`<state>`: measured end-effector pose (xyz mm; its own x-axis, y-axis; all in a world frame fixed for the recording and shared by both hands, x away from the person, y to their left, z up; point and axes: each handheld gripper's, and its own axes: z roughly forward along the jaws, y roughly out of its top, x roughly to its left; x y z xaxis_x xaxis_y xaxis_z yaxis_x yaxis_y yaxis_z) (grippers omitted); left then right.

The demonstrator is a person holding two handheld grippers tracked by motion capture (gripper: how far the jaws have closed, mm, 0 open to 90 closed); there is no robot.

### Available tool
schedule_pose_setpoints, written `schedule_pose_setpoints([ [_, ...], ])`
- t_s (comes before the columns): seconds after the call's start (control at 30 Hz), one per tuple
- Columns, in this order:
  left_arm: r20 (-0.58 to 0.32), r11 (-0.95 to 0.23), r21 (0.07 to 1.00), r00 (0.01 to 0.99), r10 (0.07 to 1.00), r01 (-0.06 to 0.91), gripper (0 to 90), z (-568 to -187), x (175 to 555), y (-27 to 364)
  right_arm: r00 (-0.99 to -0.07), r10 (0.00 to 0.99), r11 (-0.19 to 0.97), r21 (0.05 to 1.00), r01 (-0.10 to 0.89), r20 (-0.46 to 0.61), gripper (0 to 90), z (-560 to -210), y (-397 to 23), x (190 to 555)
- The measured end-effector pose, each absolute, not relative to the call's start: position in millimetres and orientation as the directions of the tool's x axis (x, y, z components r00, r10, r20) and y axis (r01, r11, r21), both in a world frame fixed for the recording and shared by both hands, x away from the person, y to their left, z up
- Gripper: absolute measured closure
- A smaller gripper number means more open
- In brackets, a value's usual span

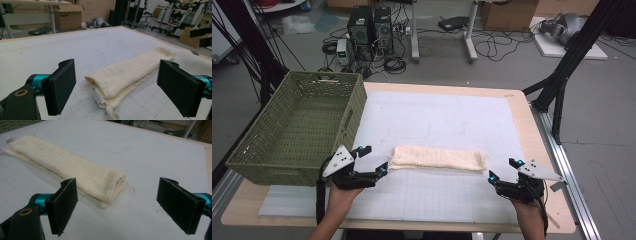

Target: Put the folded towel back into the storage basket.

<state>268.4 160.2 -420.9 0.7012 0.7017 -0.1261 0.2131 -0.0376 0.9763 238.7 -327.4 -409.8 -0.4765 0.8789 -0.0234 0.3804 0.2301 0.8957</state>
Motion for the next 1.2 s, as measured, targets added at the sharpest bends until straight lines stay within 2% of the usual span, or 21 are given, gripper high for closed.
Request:
schedule_pose_setpoints([
  [0.43, -0.132, -0.034, 0.976, 0.707, 0.695, 0.216, 15.9, -410.9, 268.2, 158.6, -0.476, 0.879, 0.226, 0.898, 0.377, -0.022, 15.7, -410.0, -326.6, 239.1],
  [0.67, -0.094, -0.087, 0.973, 0.714, 0.694, 0.213, 15.8, -399.0, 271.2, 157.0, -0.473, 0.881, 0.229, 0.897, 0.378, -0.025, 15.7, -410.9, -326.6, 239.3],
  [0.8, -0.167, -0.076, 0.956, 0.736, 0.656, 0.284, 16.4, -389.8, 278.0, 154.7, -0.465, 0.885, 0.216, 0.898, 0.383, -0.015, 15.7, -410.8, -327.4, 238.5],
  [0.87, -0.181, -0.062, 0.955, 0.739, 0.649, 0.289, 16.5, -385.1, 280.6, 153.1, -0.464, 0.886, 0.215, 0.899, 0.382, -0.015, 15.7, -410.9, -327.6, 238.5],
  [1.2, -0.136, -0.117, 0.957, 0.764, 0.631, 0.267, 15.7, -373.3, 301.8, 137.4, -0.465, 0.885, 0.223, 0.898, 0.38, -0.023, 15.7, -411.1, -327.7, 237.9],
])
